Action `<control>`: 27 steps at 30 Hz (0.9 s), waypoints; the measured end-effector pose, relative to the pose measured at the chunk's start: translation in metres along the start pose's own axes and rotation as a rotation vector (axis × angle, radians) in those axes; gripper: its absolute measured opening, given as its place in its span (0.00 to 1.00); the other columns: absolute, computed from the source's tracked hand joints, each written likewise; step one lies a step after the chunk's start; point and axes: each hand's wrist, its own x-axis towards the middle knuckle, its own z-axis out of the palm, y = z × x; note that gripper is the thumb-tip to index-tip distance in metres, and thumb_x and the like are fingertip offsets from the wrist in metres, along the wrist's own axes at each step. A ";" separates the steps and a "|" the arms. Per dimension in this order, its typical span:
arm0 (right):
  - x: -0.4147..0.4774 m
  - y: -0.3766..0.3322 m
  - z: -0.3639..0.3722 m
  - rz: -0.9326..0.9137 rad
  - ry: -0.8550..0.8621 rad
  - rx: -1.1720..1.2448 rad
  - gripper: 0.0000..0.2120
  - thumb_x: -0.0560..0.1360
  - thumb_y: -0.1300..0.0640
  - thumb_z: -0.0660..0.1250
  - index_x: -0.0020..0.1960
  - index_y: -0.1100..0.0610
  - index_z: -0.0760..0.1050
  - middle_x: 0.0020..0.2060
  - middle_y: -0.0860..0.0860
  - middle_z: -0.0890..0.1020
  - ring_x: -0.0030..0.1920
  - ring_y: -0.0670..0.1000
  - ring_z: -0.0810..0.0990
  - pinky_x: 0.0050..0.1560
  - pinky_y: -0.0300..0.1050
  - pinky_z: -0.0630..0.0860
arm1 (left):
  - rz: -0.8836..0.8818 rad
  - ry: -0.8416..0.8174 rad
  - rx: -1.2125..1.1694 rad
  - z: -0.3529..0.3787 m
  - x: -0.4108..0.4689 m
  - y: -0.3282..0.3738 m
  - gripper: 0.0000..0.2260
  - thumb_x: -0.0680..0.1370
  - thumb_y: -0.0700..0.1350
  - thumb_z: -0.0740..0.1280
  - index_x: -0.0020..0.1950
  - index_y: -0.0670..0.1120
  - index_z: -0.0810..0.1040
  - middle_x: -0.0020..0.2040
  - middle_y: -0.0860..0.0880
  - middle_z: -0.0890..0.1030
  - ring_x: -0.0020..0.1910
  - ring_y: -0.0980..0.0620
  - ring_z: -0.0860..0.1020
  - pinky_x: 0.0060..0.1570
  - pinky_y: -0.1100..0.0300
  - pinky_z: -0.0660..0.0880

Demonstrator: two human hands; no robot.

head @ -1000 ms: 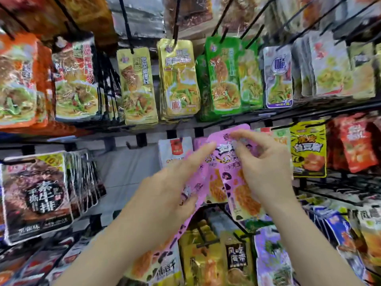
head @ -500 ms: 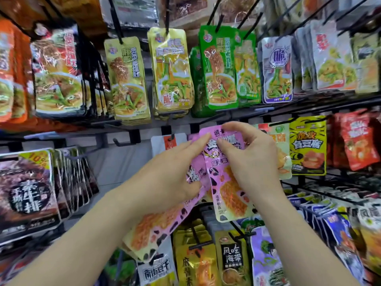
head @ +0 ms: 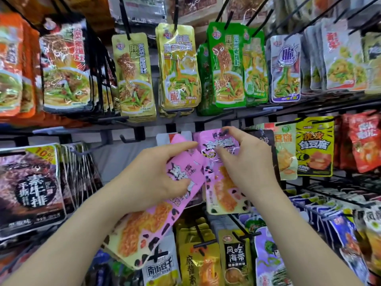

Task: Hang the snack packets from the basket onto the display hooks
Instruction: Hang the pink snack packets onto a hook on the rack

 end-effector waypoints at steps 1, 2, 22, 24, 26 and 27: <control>-0.001 0.001 0.001 -0.014 -0.020 -0.057 0.20 0.76 0.49 0.69 0.67 0.51 0.73 0.35 0.48 0.74 0.35 0.51 0.70 0.40 0.43 0.64 | -0.013 0.026 -0.046 -0.002 -0.003 -0.002 0.28 0.72 0.40 0.72 0.67 0.62 0.70 0.35 0.47 0.80 0.23 0.56 0.64 0.28 0.69 0.66; -0.002 0.001 0.001 -0.025 -0.035 -0.104 0.22 0.75 0.48 0.69 0.67 0.50 0.72 0.36 0.48 0.74 0.38 0.53 0.73 0.40 0.44 0.64 | -0.022 0.028 -0.072 -0.002 -0.004 -0.003 0.28 0.72 0.40 0.72 0.66 0.63 0.70 0.32 0.46 0.78 0.24 0.56 0.65 0.28 0.67 0.66; -0.004 0.017 0.022 -0.124 -0.184 -0.168 0.27 0.80 0.48 0.60 0.76 0.51 0.58 0.52 0.53 0.77 0.51 0.58 0.78 0.47 0.50 0.74 | -0.047 -0.134 0.114 0.047 0.036 -0.018 0.39 0.73 0.46 0.71 0.79 0.53 0.54 0.74 0.55 0.64 0.69 0.58 0.65 0.65 0.67 0.63; -0.002 0.017 0.025 -0.116 -0.198 -0.194 0.28 0.80 0.48 0.60 0.77 0.52 0.56 0.53 0.53 0.79 0.52 0.57 0.79 0.46 0.49 0.73 | -0.074 -0.141 0.115 0.046 0.039 -0.017 0.39 0.72 0.45 0.71 0.79 0.54 0.54 0.74 0.54 0.65 0.62 0.58 0.71 0.63 0.64 0.67; 0.000 0.017 0.027 -0.109 -0.210 -0.200 0.28 0.80 0.47 0.60 0.77 0.53 0.56 0.50 0.53 0.81 0.51 0.58 0.79 0.43 0.49 0.70 | -0.092 -0.142 0.101 0.045 0.039 -0.017 0.39 0.71 0.45 0.71 0.78 0.54 0.55 0.71 0.53 0.68 0.48 0.61 0.76 0.57 0.62 0.72; 0.001 0.016 0.027 -0.104 -0.215 -0.196 0.28 0.80 0.47 0.59 0.77 0.53 0.55 0.47 0.53 0.82 0.50 0.58 0.79 0.41 0.48 0.70 | -0.094 -0.131 0.074 0.045 0.038 -0.017 0.39 0.71 0.44 0.71 0.78 0.55 0.56 0.66 0.52 0.72 0.38 0.62 0.76 0.50 0.62 0.75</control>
